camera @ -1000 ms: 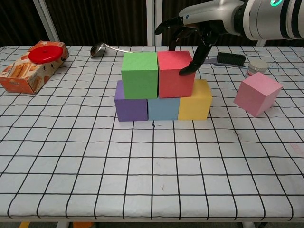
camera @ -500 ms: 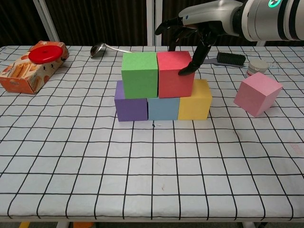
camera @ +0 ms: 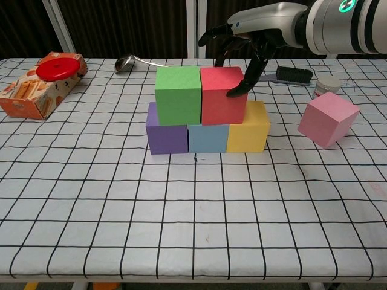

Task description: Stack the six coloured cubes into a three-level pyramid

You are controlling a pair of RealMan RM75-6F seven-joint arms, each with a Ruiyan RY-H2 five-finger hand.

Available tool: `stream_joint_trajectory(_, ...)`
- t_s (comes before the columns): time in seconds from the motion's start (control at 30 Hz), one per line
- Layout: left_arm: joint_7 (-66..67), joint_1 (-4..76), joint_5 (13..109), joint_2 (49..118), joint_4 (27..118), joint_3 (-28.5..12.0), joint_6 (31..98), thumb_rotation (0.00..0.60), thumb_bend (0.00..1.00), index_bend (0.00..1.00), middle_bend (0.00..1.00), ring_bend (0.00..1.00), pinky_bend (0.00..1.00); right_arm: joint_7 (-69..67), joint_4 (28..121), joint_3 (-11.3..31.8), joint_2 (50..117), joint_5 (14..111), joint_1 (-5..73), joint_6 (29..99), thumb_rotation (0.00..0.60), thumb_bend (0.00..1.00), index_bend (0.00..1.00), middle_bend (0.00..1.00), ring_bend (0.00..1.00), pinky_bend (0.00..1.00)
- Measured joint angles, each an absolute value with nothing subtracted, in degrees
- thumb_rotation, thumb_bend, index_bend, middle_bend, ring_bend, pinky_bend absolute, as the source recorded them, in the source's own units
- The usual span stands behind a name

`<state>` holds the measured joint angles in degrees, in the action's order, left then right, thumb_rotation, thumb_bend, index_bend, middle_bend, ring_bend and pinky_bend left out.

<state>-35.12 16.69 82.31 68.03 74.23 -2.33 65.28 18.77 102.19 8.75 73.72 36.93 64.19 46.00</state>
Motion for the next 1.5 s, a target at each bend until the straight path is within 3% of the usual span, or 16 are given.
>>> stream_joint_trajectory(0.33,-34.91,16.69,82.13,67.95,74.42,-2.34,65.25,0.6,0.13,0.17,0.22,0.08,0.11,18.44,102.34,8.92,73.54,36.7,63.91,46.4,0.6,0.12,0.0,0.11,0.0,0.0)
stream_joint_trajectory(0.43,-35.03,16.68,82.06,67.92,74.38,-2.34,65.15,0.6,0.13,0.17,0.22,0.08,0.11,18.29,102.3,8.98,73.62,36.7,63.84,46.32,0.6,0.11,0.0,0.08,0.0,0.0)
stream_joint_trajectory(0.77,-35.4,16.7,82.13,67.59,74.62,-2.51,65.43,0.6,0.13,0.17,0.22,0.08,0.11,16.33,103.65,10.06,72.13,38.05,62.89,46.5,0.6,0.1,0.0,0.06,0.0,0.0)
stream_joint_trajectory(1.07,-35.11,17.9,83.19,67.33,76.79,-2.81,65.17,0.6,0.13,0.17,0.24,0.08,0.11,11.46,107.83,12.42,66.58,42.52,59.14,48.6,0.6,0.1,0.0,0.06,0.0,0.0)
stream_joint_trajectory(1.5,-21.0,24.85,80.07,72.09,82.35,-8.1,62.39,0.6,0.09,0.14,0.25,0.08,0.11,1.21,111.64,14.86,59.87,52.5,49.83,53.75,0.6,0.1,0.0,0.05,0.0,0.0)
